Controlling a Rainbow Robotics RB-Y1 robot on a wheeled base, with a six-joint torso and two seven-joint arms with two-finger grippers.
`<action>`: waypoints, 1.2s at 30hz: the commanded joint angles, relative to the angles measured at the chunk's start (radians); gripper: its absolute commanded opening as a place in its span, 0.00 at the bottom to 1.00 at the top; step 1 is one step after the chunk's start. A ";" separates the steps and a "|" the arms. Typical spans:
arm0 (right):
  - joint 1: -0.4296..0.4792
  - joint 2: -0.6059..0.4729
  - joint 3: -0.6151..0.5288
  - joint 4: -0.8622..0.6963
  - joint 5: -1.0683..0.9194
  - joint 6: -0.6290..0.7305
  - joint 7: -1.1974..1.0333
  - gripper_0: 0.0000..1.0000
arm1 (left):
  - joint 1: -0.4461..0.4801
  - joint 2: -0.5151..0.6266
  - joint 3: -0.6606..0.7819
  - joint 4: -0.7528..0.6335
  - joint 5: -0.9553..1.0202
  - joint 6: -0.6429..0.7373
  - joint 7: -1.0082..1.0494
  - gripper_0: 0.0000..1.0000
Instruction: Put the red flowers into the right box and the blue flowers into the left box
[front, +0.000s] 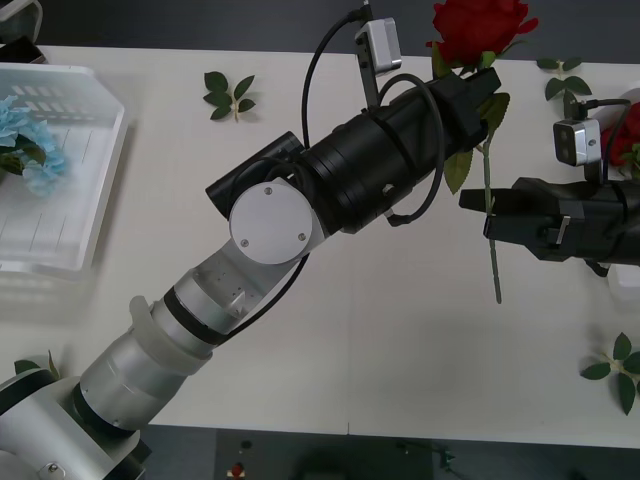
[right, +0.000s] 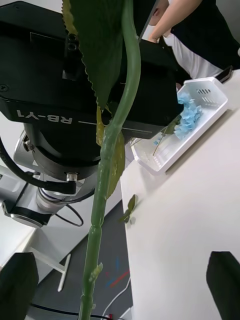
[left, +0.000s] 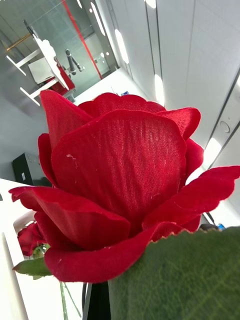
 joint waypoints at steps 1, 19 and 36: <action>0.004 -0.003 -0.006 -0.023 0.002 0.002 -0.005 0.10 | -0.019 -0.013 0.003 -0.011 0.005 -0.006 -0.055 0.00; 0.007 0.000 -0.006 -0.023 0.002 0.001 -0.005 0.00 | -0.019 -0.001 0.003 -0.003 0.005 -0.006 -0.055 0.00; 0.004 -0.035 -0.008 -0.023 0.004 -0.026 -0.005 0.00 | -0.018 0.380 0.023 -0.037 0.136 0.172 -0.055 0.95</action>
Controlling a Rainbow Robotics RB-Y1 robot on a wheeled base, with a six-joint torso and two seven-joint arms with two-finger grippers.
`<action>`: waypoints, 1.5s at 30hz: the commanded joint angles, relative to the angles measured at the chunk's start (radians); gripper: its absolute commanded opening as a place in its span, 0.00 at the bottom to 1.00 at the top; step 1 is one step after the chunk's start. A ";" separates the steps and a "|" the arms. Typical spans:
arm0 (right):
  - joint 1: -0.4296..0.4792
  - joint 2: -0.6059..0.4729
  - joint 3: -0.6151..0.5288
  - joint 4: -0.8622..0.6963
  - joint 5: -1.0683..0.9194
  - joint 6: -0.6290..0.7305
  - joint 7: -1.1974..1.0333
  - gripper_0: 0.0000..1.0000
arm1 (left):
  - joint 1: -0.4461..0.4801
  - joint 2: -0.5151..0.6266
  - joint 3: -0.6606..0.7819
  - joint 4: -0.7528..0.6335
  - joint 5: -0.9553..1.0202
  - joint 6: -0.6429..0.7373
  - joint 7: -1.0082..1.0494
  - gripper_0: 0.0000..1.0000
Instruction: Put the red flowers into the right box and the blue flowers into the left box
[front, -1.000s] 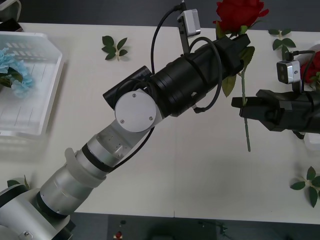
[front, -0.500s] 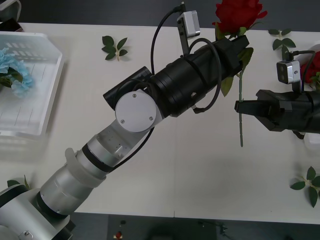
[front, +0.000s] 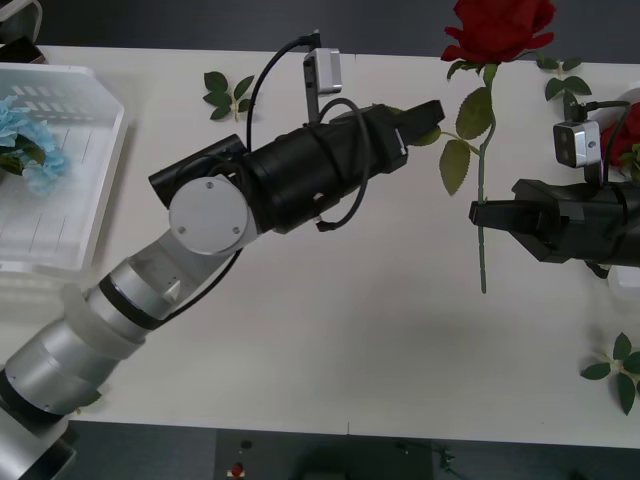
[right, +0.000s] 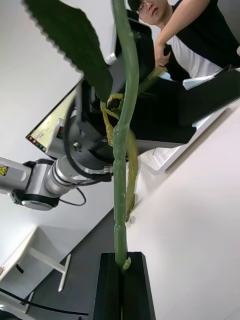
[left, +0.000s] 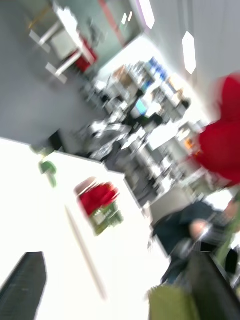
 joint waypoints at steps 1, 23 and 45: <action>-0.001 -0.051 -0.007 -0.021 0.003 -0.036 -0.005 0.00 | -0.018 0.167 0.027 -0.048 0.074 0.108 -0.055 0.95; -0.064 -0.434 -0.007 0.297 0.432 -0.180 -0.423 0.00 | 0.139 0.799 0.033 -0.343 0.479 0.272 -0.475 0.95; -0.064 -0.424 0.054 0.343 0.800 -0.315 -0.986 0.00 | 0.178 0.872 0.118 -0.360 0.717 0.265 -0.820 0.95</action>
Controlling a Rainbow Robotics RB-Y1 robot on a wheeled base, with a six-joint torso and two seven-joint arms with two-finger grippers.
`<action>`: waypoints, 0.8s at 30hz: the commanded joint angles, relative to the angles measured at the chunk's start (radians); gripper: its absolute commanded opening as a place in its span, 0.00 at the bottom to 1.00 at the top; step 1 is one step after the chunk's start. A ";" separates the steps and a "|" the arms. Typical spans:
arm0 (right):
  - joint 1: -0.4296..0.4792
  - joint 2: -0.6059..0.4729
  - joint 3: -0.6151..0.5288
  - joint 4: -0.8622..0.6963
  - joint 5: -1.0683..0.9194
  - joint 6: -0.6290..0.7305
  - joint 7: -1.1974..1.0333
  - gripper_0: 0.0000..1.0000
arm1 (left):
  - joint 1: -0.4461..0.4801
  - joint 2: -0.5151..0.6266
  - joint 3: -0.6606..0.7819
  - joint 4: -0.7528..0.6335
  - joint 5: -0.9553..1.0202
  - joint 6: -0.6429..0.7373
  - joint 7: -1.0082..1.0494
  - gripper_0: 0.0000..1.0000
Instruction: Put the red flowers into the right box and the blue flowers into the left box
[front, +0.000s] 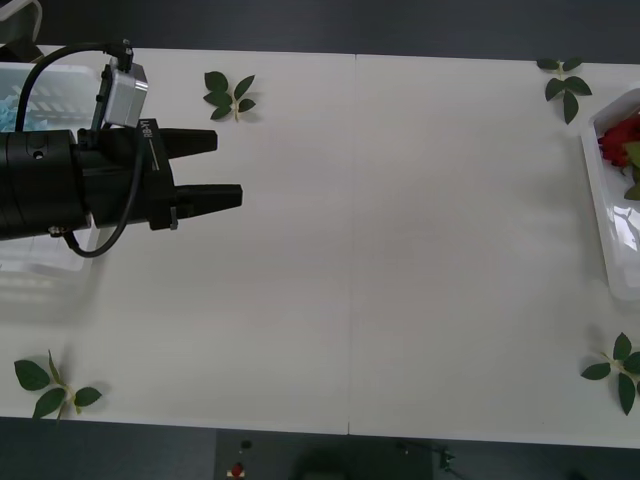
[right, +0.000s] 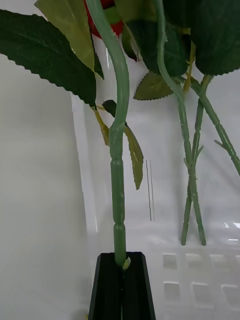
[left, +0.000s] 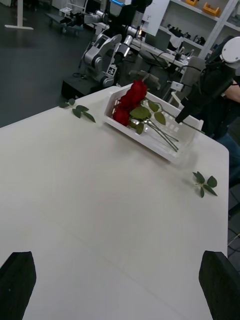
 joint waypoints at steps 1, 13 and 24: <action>-0.014 -0.022 0.072 0.011 -0.065 -0.026 -0.087 0.00 | 0.002 0.026 -0.006 -0.031 0.011 -0.003 -0.028 0.95; -0.018 -0.023 0.121 0.004 -0.104 -0.123 -0.068 1.00 | 0.018 0.023 -0.008 -0.036 0.023 -0.003 -0.028 0.95; -0.018 -0.023 0.120 -0.008 -0.136 -0.113 -0.050 1.00 | 0.024 0.025 -0.008 -0.032 0.024 -0.003 -0.028 0.95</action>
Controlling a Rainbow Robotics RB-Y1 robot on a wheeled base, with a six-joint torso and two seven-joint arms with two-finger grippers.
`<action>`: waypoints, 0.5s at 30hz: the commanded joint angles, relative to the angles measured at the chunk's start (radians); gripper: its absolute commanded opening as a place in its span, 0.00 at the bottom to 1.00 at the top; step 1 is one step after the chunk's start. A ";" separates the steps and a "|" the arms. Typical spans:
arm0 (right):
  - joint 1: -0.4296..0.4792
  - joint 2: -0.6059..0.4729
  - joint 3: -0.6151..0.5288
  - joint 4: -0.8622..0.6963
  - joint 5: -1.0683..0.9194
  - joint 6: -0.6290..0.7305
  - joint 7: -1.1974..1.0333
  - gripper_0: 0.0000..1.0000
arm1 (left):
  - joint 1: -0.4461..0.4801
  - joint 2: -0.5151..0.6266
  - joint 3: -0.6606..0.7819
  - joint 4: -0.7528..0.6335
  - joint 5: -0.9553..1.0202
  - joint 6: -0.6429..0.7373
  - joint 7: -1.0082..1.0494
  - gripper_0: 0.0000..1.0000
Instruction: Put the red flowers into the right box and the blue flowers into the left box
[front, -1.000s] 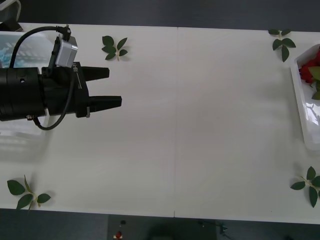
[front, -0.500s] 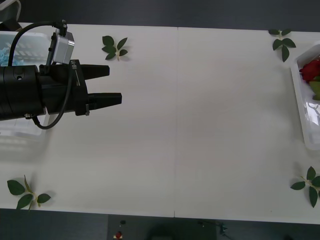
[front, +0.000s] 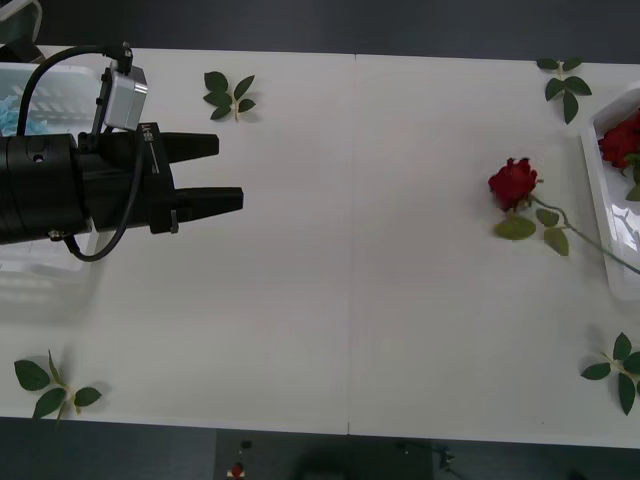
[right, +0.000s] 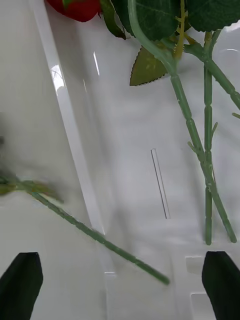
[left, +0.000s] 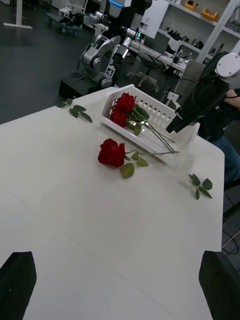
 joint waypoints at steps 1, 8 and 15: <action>-0.017 -0.023 -0.006 -0.015 -0.019 0.010 0.012 1.00 | 0.013 0.025 -0.007 -0.027 0.006 -0.003 -0.028 0.95; -0.017 -0.023 -0.006 -0.042 -0.071 0.047 0.023 1.00 | 0.013 0.025 -0.007 -0.027 0.006 -0.003 -0.028 0.95; -0.017 -0.023 -0.024 -0.111 -0.190 0.111 0.071 1.00 | 0.013 0.025 -0.007 -0.027 0.006 -0.003 -0.028 0.95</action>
